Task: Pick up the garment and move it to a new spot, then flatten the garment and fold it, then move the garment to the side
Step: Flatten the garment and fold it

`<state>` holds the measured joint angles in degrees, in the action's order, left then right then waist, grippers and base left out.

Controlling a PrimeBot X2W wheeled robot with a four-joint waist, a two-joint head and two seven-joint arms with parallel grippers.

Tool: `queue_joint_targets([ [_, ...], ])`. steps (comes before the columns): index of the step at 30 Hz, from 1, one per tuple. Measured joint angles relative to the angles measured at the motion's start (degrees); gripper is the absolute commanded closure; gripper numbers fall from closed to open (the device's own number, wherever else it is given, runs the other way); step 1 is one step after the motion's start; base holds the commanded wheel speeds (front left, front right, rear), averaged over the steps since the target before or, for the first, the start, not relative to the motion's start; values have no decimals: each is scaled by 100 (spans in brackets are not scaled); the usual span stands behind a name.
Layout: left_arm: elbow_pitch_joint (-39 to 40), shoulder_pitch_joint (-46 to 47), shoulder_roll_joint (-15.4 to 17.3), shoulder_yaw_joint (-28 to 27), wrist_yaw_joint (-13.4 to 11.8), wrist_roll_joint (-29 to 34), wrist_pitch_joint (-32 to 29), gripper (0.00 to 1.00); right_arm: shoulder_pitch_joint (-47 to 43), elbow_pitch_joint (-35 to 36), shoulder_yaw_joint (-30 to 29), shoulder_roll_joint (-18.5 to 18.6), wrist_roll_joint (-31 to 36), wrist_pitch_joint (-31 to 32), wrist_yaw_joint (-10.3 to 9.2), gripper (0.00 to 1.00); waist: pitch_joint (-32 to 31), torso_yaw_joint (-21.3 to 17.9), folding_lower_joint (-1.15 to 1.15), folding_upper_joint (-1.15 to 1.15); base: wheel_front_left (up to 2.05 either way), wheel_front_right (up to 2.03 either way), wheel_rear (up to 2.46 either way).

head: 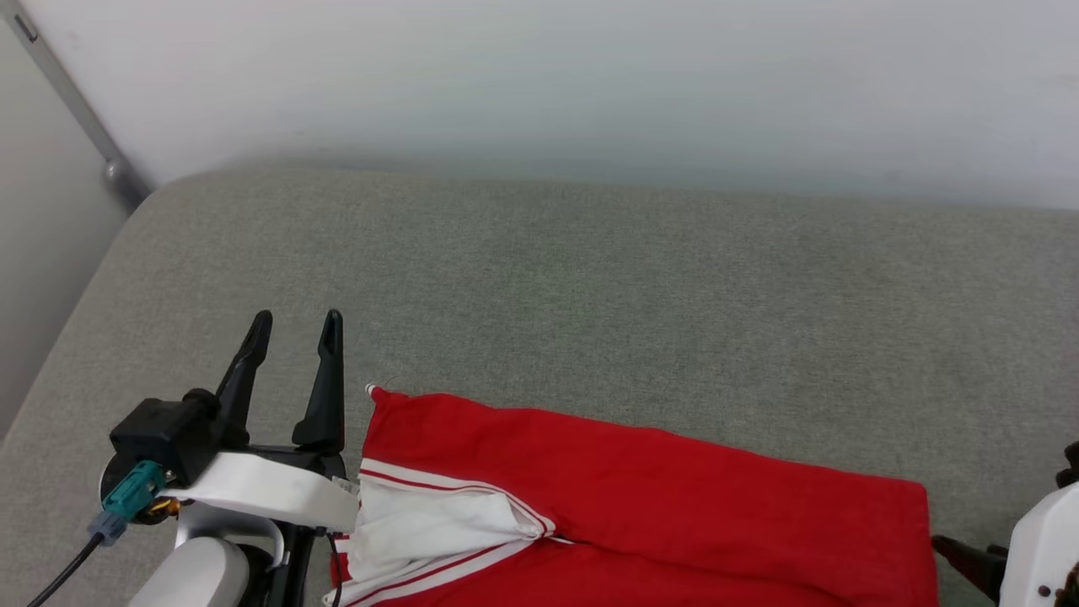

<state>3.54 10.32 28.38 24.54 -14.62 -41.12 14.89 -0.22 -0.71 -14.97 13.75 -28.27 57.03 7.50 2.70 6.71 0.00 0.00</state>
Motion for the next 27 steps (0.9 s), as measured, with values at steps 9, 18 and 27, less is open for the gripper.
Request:
queue_joint_targets([
  [9,383,-82,-135,-180,151,488,10,0,66,-512,36,-423,133,226,0,0,381,279,1,0,0,0,0],
  [18,292,-147,-159,-102,211,567,10,0,256,-850,382,-292,-201,151,-1,100,407,291,1,0,0,0,0],
  [27,133,-332,-78,11,142,645,-88,0,267,-665,716,53,-458,-112,0,100,56,184,0,0,0,0,0],
])
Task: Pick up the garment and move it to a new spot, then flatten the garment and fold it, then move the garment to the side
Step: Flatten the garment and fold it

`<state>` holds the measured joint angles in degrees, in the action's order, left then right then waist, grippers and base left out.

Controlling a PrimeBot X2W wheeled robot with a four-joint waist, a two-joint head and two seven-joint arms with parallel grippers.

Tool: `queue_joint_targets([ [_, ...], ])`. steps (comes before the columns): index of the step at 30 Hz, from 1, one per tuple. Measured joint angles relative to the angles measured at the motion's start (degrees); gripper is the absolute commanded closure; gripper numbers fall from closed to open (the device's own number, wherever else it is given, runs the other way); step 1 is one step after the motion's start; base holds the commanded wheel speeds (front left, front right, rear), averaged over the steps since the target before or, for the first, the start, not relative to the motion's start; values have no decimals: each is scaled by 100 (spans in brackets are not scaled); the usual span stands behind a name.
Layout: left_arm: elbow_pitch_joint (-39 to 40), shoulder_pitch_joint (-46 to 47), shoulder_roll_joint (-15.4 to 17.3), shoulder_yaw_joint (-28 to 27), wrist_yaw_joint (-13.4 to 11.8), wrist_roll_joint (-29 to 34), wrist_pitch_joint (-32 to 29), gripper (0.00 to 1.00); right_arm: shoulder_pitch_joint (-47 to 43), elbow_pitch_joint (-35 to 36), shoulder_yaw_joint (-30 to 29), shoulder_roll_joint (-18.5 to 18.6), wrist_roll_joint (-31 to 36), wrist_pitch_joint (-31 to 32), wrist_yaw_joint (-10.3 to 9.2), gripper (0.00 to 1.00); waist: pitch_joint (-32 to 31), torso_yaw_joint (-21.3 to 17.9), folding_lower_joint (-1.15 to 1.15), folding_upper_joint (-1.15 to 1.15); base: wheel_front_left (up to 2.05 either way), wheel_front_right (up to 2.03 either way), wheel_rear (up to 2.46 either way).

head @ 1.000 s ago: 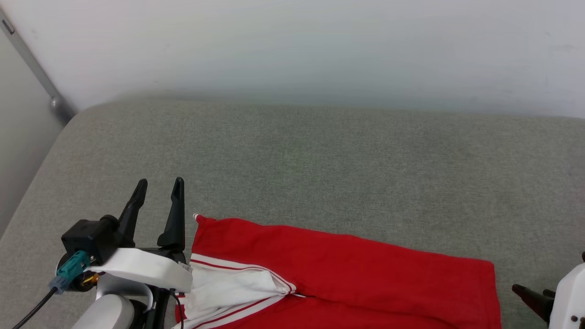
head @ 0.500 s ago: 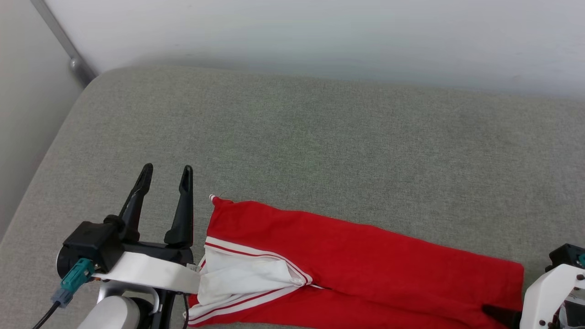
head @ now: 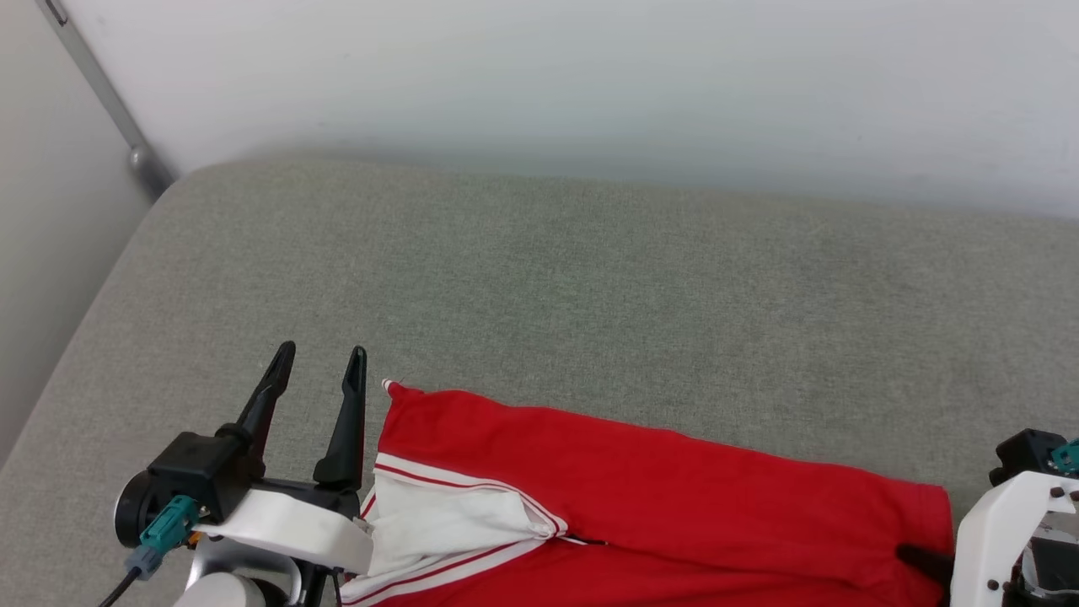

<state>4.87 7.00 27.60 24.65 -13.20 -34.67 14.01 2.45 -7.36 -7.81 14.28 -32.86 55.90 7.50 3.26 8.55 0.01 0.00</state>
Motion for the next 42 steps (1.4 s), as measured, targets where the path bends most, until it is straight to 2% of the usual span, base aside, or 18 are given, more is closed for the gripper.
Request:
queue_joint_targets([
  [5,-12,-187,22,96,-78,21,-125,0,-116,110,-255,131,24,34,1,100,-293,-124,0,0,0,0,0],
  [13,29,-276,30,141,-137,13,-159,0,-241,200,-1711,152,368,208,-1,100,-448,-344,-1,0,0,0,0],
  [17,32,-288,26,140,-141,-23,-160,0,-30,201,-2097,-266,125,470,-1,100,-435,-409,-1,0,0,0,0],
  [21,37,-291,34,134,-143,-36,-175,0,157,216,-2153,-829,-318,920,-1,100,-413,-443,-1,0,0,0,0],
  [23,37,-290,34,141,-141,-36,-176,0,232,231,-2123,-984,-636,1058,-1,100,-403,-431,-1,0,0,0,0],
  [27,27,-281,31,170,-133,-38,-186,0,283,138,-1759,-1117,-1569,1345,-1,100,-405,-382,-1,0,0,0,0],
  [29,22,-257,23,198,-121,-41,-207,0,297,-116,-1355,-1117,-2286,1238,-1,100,-402,-355,-1,0,0,0,0],
  [35,0,-133,-7,259,-60,-56,-248,0,513,-816,276,-1131,-3497,247,-1,100,-331,-253,-1,0,0,0,0],
  [40,10,2,-31,312,-31,-51,-280,0,845,-1159,1594,-1132,-4189,-623,-1,100,-229,-93,-1,0,0,0,0],
  [41,10,2,-31,312,-31,-51,-280,0,845,-1159,1594,-1132,-4189,-623,-1,100,-229,-93,-1,0,0,0,0],
  [42,8,27,-38,318,-11,-48,-281,0,908,-1203,1846,-1133,-4246,-757,-1,100,-204,-57,-1,0,0,0,0],
])
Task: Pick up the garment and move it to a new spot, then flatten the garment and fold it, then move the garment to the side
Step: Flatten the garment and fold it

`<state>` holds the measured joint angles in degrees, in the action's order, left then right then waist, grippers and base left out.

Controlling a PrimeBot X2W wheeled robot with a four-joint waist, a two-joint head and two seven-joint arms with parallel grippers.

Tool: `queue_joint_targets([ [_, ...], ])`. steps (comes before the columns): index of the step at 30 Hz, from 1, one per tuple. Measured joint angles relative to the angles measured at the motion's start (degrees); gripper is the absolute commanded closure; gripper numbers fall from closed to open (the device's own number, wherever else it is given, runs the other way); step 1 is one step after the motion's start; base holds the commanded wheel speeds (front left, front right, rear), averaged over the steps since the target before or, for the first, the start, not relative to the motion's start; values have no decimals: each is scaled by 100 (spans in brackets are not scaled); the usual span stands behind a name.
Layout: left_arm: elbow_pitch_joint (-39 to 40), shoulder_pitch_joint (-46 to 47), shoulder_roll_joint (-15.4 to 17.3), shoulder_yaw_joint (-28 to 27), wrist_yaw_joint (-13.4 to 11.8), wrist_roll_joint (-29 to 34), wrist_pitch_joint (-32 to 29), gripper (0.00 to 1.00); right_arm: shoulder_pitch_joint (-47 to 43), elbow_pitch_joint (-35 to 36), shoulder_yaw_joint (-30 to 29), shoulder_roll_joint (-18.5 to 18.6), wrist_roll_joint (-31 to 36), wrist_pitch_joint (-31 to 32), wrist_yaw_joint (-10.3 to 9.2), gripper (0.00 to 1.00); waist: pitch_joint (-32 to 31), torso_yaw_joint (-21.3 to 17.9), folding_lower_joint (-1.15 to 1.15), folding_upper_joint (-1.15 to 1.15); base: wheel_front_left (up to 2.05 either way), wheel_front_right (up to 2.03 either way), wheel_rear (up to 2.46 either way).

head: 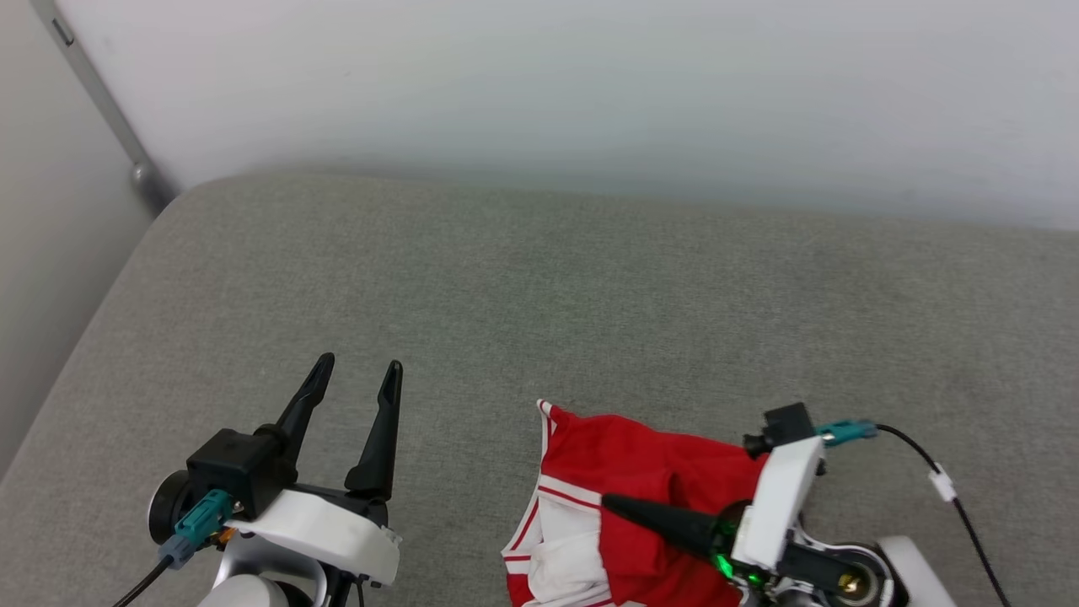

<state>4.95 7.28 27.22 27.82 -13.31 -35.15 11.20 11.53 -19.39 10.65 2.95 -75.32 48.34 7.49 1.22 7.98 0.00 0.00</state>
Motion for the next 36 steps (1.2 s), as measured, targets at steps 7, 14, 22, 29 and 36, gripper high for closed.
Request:
queue_joint_targets([
  [7,-71,93,-49,4,20,3,34,0,422,-549,956,-5,186,-1039,0,86,187,188,0,0,0,0,0],
  [14,-179,101,-73,-13,18,-49,57,0,722,-873,1404,35,583,-1469,0,0,286,204,0,0,0,0,0],
  [22,-176,84,48,-93,-105,-45,41,0,1065,-155,2205,838,1660,-1781,0,0,145,75,0,0,0,0,0],
  [29,-153,-98,41,-88,-291,-36,5,0,1026,172,1844,1636,3579,-2852,0,0,-71,-111,0,0,0,0,0],
  [36,-183,-250,31,-115,-385,-80,16,0,186,962,107,1561,5083,-3717,1,0,-213,-382,0,0,0,0,0],
])
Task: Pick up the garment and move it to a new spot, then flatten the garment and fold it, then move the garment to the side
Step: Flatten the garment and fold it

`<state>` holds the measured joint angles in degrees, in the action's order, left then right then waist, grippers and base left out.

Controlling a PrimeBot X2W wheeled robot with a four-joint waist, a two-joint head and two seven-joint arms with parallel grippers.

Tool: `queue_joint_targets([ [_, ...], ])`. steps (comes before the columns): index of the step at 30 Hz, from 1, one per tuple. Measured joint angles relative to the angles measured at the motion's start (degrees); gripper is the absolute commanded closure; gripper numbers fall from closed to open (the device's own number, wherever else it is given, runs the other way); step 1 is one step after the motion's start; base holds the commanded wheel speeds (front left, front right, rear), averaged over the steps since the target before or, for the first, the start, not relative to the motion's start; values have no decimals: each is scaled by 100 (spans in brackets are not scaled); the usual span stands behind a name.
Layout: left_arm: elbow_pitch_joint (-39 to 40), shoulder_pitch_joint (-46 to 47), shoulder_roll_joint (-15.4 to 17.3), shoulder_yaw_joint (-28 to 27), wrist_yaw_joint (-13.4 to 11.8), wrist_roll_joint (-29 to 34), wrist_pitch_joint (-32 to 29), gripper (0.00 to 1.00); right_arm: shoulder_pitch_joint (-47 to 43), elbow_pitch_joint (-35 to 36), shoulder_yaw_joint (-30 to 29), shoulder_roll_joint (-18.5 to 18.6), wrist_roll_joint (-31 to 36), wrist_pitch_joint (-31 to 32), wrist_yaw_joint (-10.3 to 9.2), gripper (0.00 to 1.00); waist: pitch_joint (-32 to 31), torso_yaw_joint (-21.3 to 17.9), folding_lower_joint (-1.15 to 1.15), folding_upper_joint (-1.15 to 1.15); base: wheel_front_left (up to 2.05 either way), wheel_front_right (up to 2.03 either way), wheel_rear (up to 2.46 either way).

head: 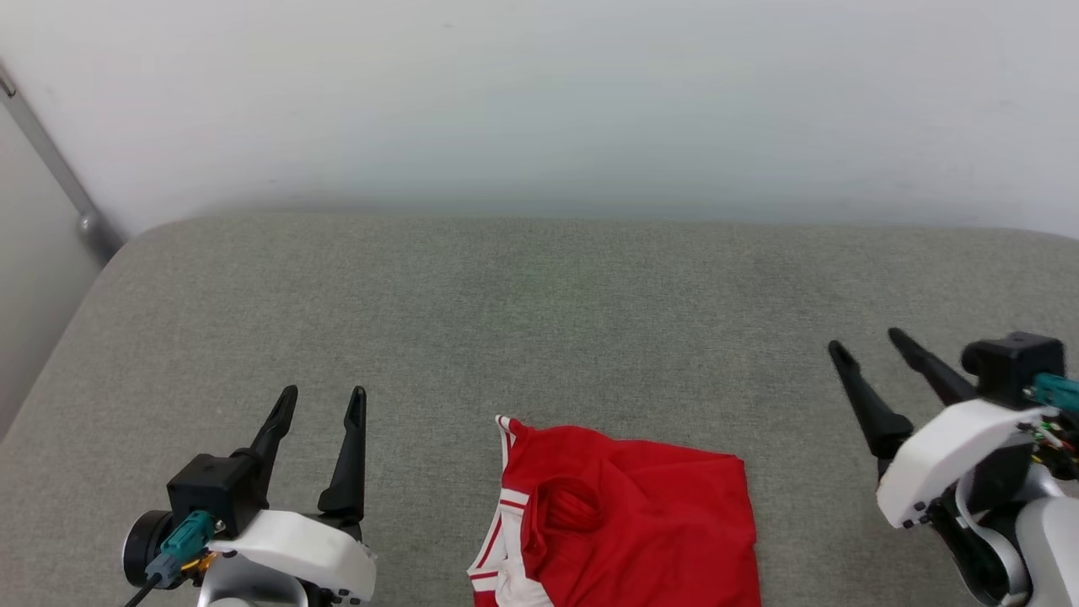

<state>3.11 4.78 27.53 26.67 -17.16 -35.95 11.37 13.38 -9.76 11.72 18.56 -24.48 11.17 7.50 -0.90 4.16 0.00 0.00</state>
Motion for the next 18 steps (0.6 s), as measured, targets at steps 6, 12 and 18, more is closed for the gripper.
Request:
queue_joint_targets([
  [6,-78,-74,44,-62,-51,-1,47,0,-845,1290,-1211,-481,766,-264,0,0,-101,-169,0,0,0,0,0],
  [12,-213,-118,16,-47,-49,2,131,0,-1747,1878,-1592,-881,1010,-477,0,0,-173,-252,0,0,0,0,0],
  [18,-354,-198,-29,-21,-22,-1,169,0,-2080,1915,-1478,-1070,1063,-619,0,0,-204,-355,0,0,0,0,0],
])
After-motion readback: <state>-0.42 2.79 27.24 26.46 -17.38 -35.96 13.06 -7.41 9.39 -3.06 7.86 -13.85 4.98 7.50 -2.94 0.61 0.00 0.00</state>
